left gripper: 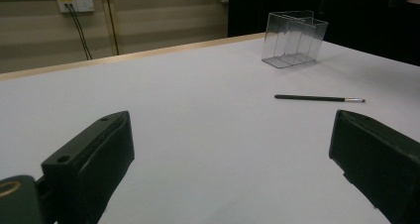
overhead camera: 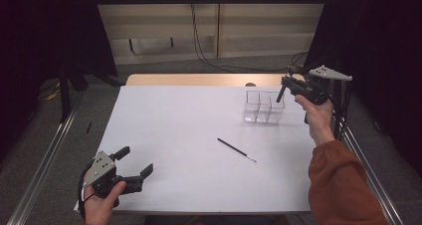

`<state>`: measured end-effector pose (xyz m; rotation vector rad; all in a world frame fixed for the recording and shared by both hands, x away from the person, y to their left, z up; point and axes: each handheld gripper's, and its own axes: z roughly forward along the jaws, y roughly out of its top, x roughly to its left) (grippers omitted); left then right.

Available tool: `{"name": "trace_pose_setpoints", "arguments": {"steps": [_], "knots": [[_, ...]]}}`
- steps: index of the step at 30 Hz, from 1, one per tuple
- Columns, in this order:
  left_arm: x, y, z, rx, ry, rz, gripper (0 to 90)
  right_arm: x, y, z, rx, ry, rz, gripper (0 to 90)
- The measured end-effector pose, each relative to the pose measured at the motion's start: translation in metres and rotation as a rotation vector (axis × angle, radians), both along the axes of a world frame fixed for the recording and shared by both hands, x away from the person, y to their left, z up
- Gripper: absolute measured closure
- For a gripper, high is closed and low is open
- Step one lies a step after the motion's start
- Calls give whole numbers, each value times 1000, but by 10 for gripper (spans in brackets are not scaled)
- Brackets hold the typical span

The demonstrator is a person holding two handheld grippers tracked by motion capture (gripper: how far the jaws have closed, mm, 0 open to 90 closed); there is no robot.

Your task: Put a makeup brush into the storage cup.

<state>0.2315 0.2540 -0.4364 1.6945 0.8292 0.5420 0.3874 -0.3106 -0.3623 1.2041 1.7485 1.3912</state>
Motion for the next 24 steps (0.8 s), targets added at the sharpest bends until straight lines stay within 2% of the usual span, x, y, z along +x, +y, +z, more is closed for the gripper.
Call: {"name": "trace_pose_setpoints", "arguments": {"steps": [24], "knots": [[1,0,-1,5,2,5,34,5,-3,-29,0,35,-16,805]]}}
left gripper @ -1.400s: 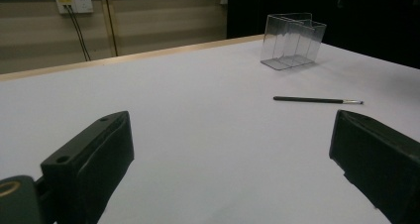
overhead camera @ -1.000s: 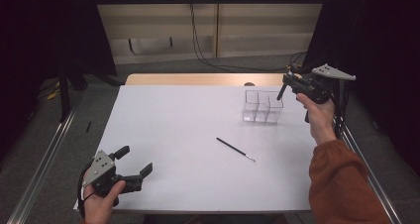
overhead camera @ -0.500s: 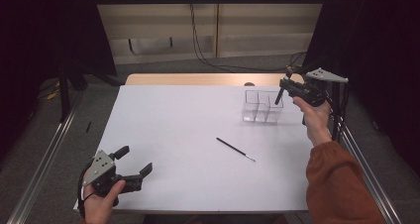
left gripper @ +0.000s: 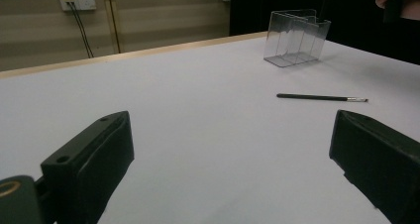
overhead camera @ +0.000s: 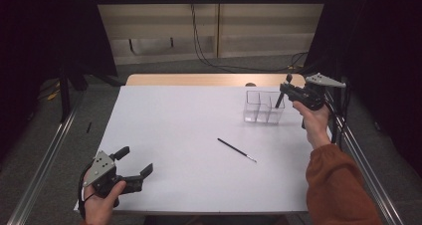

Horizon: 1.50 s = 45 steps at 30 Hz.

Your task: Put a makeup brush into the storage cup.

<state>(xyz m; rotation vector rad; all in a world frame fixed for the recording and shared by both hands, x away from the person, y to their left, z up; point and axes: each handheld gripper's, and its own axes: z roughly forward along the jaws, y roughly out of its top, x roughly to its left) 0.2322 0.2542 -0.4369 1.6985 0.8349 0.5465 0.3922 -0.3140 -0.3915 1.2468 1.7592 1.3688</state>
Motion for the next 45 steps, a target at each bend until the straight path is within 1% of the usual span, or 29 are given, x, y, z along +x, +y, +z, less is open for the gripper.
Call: {"name": "trace_pose_setpoints", "arguments": {"steps": [5,13,18,20,24,30,36,40,43,45], "knots": [[0,0,0,1,2,-2,34,0,1,-7,-3,12,0,805],[1,0,-1,8,11,3,35,1,2,-13,-6,17,12,805],[1,0,-1,9,8,2,35,1,3,-21,3,28,19,804],[1,0,-1,9,9,2,35,2,3,-24,-2,33,22,804],[1,0,-1,9,8,4,35,2,2,-24,4,33,19,803],[1,0,-1,9,7,5,35,1,2,-27,-5,42,21,800],[1,0,-1,13,9,5,35,1,1,-29,3,40,23,777],[1,-1,-1,12,11,4,35,0,0,-29,3,49,29,746],[1,0,-1,14,8,3,35,-1,-3,-30,10,51,28,658],[1,0,-1,11,9,3,35,-2,-3,-30,12,53,29,574]]}}
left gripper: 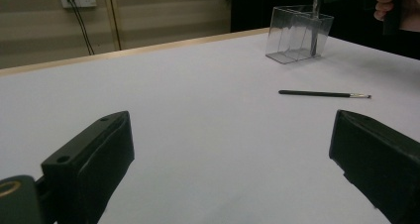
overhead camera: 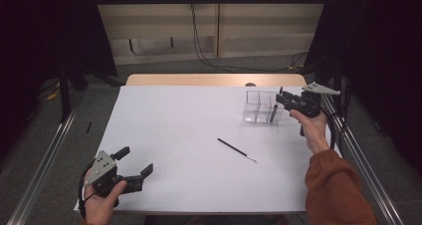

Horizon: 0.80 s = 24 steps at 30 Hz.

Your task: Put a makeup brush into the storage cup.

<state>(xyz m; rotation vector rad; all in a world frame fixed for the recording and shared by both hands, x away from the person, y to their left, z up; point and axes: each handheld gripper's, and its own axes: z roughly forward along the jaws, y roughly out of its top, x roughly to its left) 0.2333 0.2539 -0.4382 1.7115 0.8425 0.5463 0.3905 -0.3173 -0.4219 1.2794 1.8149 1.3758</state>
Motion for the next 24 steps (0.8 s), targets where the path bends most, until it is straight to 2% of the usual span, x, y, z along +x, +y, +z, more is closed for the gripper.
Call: {"name": "trace_pose_setpoints", "arguments": {"steps": [7,14,17,24], "knots": [[0,0,0,0,-1,0,35,-5,0,-2,-11,-7,-20,379],[0,0,0,-2,-2,0,34,-15,1,-1,-10,-13,-12,261],[0,1,1,-5,-6,-2,34,-20,3,-2,-33,-18,-16,209],[0,2,1,-9,-6,0,33,-30,3,-5,-4,-10,-10,83]]}}
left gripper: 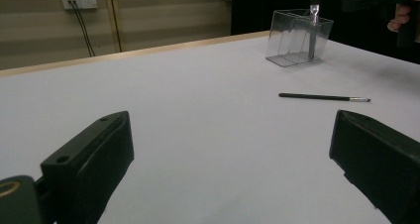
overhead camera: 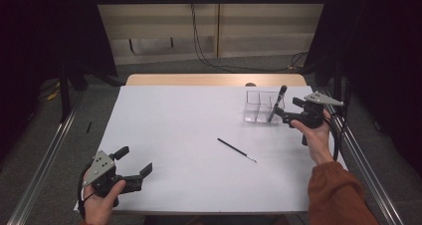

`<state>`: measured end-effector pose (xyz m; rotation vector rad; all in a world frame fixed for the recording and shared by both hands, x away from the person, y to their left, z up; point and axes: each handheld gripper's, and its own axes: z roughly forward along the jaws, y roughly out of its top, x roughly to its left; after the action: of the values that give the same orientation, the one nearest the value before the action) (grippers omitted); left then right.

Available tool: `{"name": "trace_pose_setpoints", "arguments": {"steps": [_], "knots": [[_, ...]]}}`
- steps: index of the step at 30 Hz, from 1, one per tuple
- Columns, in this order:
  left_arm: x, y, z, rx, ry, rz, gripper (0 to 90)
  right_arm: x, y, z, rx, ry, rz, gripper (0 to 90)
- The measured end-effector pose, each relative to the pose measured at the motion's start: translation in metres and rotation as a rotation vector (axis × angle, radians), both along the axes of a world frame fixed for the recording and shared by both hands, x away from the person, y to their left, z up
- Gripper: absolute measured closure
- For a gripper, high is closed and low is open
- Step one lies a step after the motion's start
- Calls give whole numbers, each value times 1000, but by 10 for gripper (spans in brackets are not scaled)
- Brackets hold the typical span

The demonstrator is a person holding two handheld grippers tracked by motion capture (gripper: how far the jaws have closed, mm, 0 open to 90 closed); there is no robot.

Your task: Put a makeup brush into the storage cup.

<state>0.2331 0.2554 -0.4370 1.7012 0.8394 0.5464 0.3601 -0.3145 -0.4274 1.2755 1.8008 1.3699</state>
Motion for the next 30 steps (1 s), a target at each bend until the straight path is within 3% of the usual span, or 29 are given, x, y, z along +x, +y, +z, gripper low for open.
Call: {"name": "trace_pose_setpoints", "arguments": {"steps": [9,15,30], "knots": [[0,1,0,-4,-3,3,32,-20,1,3,24,-14,32,9],[-2,2,2,-14,-5,13,35,-33,2,3,25,-19,24,15],[-2,2,1,-10,-10,7,30,-70,13,3,18,-39,73,14]]}}
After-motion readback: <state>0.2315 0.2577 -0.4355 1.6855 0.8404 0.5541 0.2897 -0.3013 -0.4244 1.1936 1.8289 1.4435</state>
